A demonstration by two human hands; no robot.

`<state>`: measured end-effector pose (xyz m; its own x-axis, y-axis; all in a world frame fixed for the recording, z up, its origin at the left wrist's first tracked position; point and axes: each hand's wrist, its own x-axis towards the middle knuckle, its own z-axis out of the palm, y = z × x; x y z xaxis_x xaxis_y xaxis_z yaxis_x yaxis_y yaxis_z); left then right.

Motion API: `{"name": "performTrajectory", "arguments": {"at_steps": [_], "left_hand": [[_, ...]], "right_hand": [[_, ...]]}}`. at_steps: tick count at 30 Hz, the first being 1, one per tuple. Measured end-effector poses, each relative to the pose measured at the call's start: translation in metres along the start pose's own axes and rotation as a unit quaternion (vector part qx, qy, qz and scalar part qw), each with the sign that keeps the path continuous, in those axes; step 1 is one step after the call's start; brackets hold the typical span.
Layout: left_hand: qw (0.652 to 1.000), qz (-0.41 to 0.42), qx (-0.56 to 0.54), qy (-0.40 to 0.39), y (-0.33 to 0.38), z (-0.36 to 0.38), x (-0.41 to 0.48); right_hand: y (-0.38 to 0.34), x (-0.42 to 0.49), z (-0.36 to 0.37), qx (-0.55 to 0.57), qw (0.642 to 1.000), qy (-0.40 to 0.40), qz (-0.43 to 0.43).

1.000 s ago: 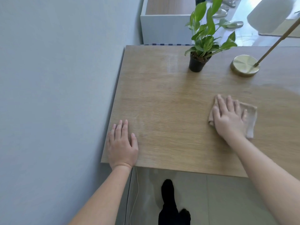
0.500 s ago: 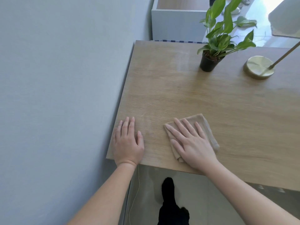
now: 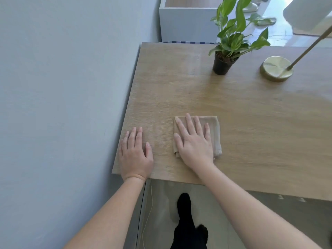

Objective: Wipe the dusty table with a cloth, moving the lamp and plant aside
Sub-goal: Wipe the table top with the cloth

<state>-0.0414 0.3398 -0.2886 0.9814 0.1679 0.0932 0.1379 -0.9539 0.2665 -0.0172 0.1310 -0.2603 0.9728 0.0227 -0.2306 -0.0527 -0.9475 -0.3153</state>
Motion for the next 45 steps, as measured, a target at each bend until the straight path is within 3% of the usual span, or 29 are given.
{"name": "performTrajectory", "arguments": {"at_steps": [3, 6, 10, 14, 21, 26, 30, 34, 37, 42, 45], "left_hand": [[1.000, -0.002, -0.004, -0.002, 0.001, -0.001, -0.001], [1.000, -0.002, -0.008, -0.007, 0.001, -0.001, -0.001], [1.000, -0.001, -0.007, -0.005, 0.001, -0.002, 0.000], [1.000, -0.001, -0.008, -0.009, 0.001, -0.002, 0.000], [1.000, -0.004, -0.008, -0.010, 0.002, -0.004, 0.000], [1.000, -0.008, -0.016, -0.023, 0.005, -0.006, 0.001], [0.999, -0.012, -0.023, -0.037, 0.003, -0.005, 0.002], [0.998, -0.015, -0.036, -0.049, 0.004, -0.007, 0.002], [0.998, -0.014, -0.031, -0.053, 0.022, -0.012, -0.002], [0.982, 0.152, -0.058, -0.098, 0.128, -0.014, -0.037], [0.978, 0.144, -0.039, -0.147, 0.183, 0.006, -0.060]], "right_hand": [[0.012, -0.067, 0.014, -0.022, 0.997, -0.027, -0.067], [0.062, -0.090, -0.002, -0.041, 0.996, -0.025, -0.068], [0.109, -0.045, -0.030, -0.032, 0.998, 0.022, 0.053], [0.077, 0.014, -0.025, 0.013, 0.986, 0.046, 0.163], [0.022, -0.044, 0.007, -0.006, 1.000, -0.002, -0.016], [0.028, -0.049, 0.001, 0.026, 0.999, -0.034, -0.021], [0.041, -0.046, -0.025, 0.179, 0.980, -0.077, -0.043], [0.082, -0.055, -0.060, 0.267, 0.964, 0.000, 0.001], [0.126, -0.062, -0.075, 0.222, 0.971, 0.054, 0.065], [0.177, -0.076, -0.066, 0.119, 0.982, 0.059, 0.133], [0.189, -0.079, -0.055, 0.067, 0.989, 0.050, 0.124]]}}
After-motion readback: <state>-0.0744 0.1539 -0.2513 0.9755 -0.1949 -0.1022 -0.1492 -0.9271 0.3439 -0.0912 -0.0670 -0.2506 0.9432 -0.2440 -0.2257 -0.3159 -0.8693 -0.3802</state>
